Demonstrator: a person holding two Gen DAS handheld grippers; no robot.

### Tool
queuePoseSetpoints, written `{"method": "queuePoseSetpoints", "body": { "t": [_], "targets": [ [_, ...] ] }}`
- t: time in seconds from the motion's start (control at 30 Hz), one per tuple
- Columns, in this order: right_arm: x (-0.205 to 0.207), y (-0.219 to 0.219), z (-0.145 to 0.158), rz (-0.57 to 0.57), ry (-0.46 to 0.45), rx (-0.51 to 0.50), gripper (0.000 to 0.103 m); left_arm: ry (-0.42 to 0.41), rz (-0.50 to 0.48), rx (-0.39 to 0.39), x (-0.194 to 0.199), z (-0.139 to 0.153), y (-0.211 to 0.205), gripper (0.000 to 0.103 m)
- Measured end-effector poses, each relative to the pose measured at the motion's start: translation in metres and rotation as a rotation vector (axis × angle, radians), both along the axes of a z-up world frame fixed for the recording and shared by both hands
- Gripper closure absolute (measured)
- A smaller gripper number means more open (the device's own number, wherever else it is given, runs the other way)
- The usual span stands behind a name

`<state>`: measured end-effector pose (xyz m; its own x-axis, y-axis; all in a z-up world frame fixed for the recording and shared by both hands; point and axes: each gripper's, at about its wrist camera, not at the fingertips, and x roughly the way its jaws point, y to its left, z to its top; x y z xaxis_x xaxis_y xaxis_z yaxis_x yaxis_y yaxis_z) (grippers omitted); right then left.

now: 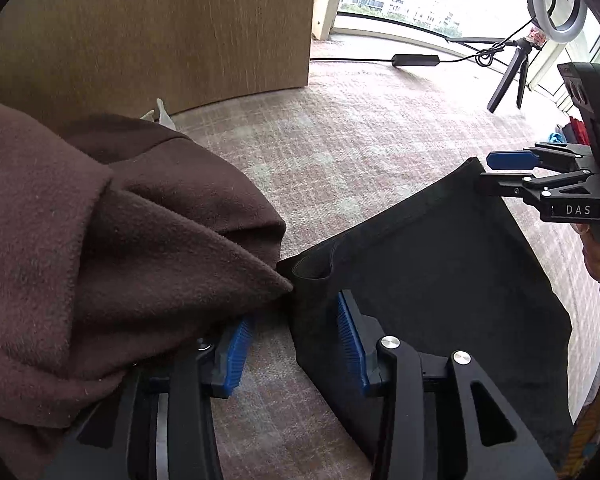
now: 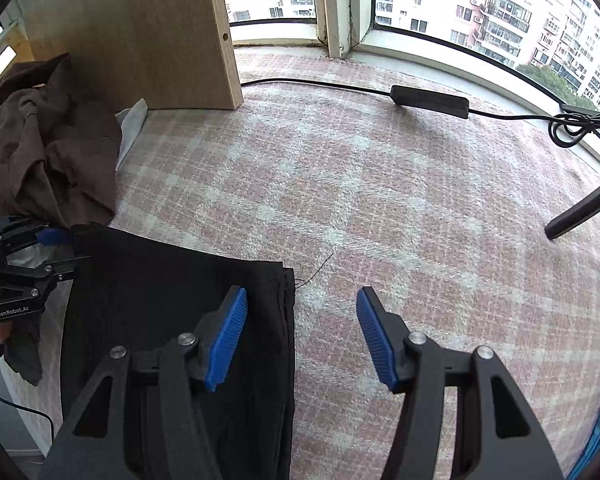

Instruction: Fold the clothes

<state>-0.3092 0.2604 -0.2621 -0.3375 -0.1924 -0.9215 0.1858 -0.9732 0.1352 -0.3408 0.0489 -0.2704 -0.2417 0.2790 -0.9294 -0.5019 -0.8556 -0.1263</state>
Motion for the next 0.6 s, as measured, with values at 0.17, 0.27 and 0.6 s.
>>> {"method": "queuePoseSetpoints", "body": {
  "t": [0.17, 0.27, 0.6],
  "targets": [
    [-0.007, -0.005, -0.011, 0.037, -0.004, -0.022, 0.045, -0.002, -0.011, 0.018, -0.010, 0.000, 0.008, 0.062],
    [-0.007, -0.008, -0.011, 0.059, 0.007, -0.032, 0.054, 0.006, -0.029, 0.025, -0.012, 0.000, 0.012, 0.067],
    [0.003, -0.005, 0.007, 0.081, 0.017, -0.137, 0.095, 0.015, -0.067, 0.134, 0.009, 0.028, -0.001, 0.097]
  ]
}}
